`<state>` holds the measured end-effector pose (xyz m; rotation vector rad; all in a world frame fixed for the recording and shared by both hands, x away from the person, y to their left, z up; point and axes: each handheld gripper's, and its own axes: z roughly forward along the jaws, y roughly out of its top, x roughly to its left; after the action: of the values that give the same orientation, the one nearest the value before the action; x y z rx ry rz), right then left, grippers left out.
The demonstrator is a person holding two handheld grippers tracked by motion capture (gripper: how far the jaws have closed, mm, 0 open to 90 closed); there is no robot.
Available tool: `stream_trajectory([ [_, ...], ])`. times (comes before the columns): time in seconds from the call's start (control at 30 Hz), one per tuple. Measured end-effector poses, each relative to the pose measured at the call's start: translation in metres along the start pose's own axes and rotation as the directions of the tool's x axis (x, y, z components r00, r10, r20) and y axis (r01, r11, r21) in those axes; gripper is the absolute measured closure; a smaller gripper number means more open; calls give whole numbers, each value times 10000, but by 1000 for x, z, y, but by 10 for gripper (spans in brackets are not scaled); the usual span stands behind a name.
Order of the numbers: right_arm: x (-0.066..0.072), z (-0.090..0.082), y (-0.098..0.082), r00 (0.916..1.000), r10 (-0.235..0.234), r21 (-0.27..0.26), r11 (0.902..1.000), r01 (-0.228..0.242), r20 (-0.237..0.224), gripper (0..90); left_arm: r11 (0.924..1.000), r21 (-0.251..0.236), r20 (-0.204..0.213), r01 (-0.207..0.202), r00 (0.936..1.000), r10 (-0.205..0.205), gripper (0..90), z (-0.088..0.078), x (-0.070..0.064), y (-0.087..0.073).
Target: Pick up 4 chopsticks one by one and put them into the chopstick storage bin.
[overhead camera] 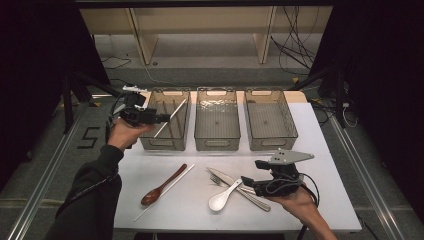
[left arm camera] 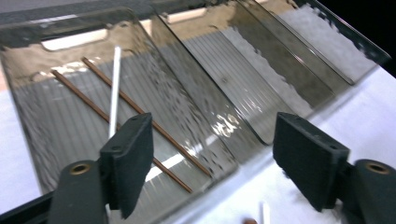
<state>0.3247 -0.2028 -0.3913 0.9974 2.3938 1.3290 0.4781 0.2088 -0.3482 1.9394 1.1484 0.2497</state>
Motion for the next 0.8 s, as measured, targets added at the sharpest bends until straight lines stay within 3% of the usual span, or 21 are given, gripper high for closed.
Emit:
stream_trajectory([
  [0.2,1,0,0,10000,-29,-26,10000,29,-11,287,9954,655,336,-705,9971,684,223,-5,-28,-16],
  [0.43,1,-1,0,10000,-29,-42,10000,29,0,287,9677,2139,759,-1337,9899,1200,218,7,-60,-42],
  [0.6,1,-1,1,10000,-61,-41,10000,61,1,287,9497,2763,1010,-1476,9871,1240,201,13,-71,-58],
  [0.8,1,-2,0,10000,-51,-58,10000,51,1,287,9456,2996,1049,-1269,9895,996,164,18,-71,-74],
])
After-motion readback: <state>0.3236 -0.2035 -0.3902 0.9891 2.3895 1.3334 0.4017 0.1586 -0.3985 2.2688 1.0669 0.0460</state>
